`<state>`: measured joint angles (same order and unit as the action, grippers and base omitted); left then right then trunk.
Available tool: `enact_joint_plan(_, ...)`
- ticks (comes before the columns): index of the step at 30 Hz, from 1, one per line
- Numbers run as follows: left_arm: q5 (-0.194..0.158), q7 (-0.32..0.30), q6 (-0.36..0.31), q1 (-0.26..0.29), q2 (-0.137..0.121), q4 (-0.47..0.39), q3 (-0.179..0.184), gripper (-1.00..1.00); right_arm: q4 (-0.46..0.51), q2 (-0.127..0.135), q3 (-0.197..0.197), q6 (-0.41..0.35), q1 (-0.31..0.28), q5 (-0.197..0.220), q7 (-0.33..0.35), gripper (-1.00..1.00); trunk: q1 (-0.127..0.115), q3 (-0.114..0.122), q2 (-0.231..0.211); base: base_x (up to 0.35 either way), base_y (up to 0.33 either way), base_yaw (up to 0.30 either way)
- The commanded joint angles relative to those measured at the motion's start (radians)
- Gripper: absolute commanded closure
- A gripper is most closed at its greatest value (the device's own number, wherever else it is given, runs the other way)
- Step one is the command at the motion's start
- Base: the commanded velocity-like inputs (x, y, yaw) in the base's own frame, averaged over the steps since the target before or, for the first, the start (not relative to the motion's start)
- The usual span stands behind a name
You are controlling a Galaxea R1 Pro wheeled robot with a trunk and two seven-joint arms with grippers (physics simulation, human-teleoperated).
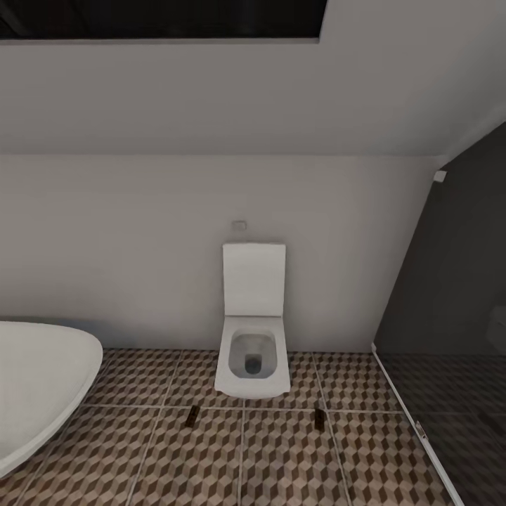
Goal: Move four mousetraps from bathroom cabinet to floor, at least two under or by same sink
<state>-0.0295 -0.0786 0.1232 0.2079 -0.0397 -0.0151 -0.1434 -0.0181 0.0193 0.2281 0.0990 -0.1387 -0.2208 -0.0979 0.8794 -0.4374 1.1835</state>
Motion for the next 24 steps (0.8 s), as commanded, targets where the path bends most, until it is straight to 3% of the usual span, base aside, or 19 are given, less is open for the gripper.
enact_joint_plan(1,-0.003,-0.006,0.003,0.001,0.0,0.001,-0.006,-1.0,-0.002,0.001,0.008,0.004,-0.001,-0.01,-0.003,-1.0,0.0,-0.001,0.001,0.0,0.0,0.0)
enact_joint_plan(24,-0.003,-0.006,0.003,0.001,0.0,0.001,-0.005,-1.0,-0.002,-0.001,0.009,0.005,-0.001,-0.014,-0.003,-1.0,0.0,-0.001,0.001,0.0,0.0,0.0)
